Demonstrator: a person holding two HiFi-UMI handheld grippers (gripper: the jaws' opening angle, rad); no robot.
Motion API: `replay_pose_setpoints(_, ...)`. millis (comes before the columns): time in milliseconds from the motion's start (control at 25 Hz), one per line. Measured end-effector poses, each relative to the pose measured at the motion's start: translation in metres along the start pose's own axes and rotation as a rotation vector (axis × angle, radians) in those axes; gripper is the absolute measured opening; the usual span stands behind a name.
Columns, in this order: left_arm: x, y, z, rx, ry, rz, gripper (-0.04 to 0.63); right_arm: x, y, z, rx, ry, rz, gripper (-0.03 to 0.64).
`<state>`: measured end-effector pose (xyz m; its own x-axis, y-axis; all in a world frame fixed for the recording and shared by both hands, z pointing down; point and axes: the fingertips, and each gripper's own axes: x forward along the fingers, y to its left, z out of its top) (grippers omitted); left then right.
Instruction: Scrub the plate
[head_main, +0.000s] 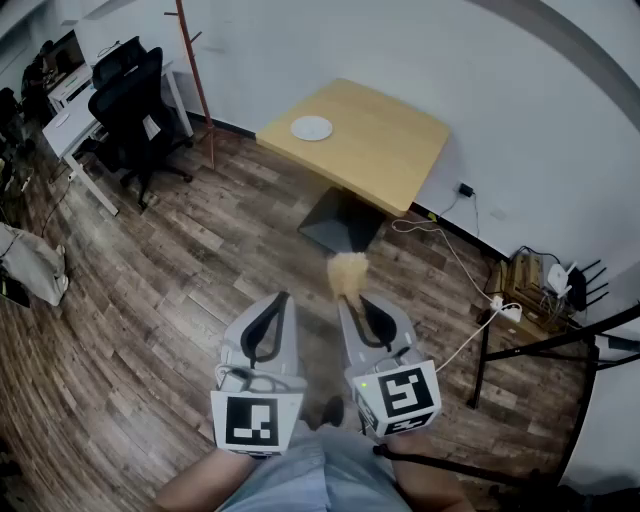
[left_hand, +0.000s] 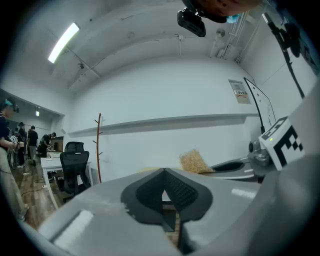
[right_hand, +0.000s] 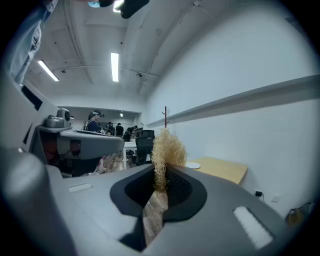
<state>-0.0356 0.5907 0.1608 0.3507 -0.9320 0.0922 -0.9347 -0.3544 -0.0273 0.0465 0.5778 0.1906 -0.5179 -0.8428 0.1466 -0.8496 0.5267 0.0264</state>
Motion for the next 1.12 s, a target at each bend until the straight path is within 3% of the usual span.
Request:
replay_pose_setpoints(560,0.005,-0.028,0.002,0.011,0.006,-0.001,0.021,-0.017,-0.019,0.002,0.011,-0.013,0.009,0.040)
replay_pose_setpoints(760,0.003,-0.034,-0.010,0.004,0.035,0.024,0.021,-0.022,-0.024,-0.008,0.063,-0.016,0.035,0.043)
replay_pose_setpoints(1120,0.024,0.002,-0.036,-0.034,0.090,0.043,0.021,0.019,-0.019,-0.030,0.096,0.036,0.046,0.043)
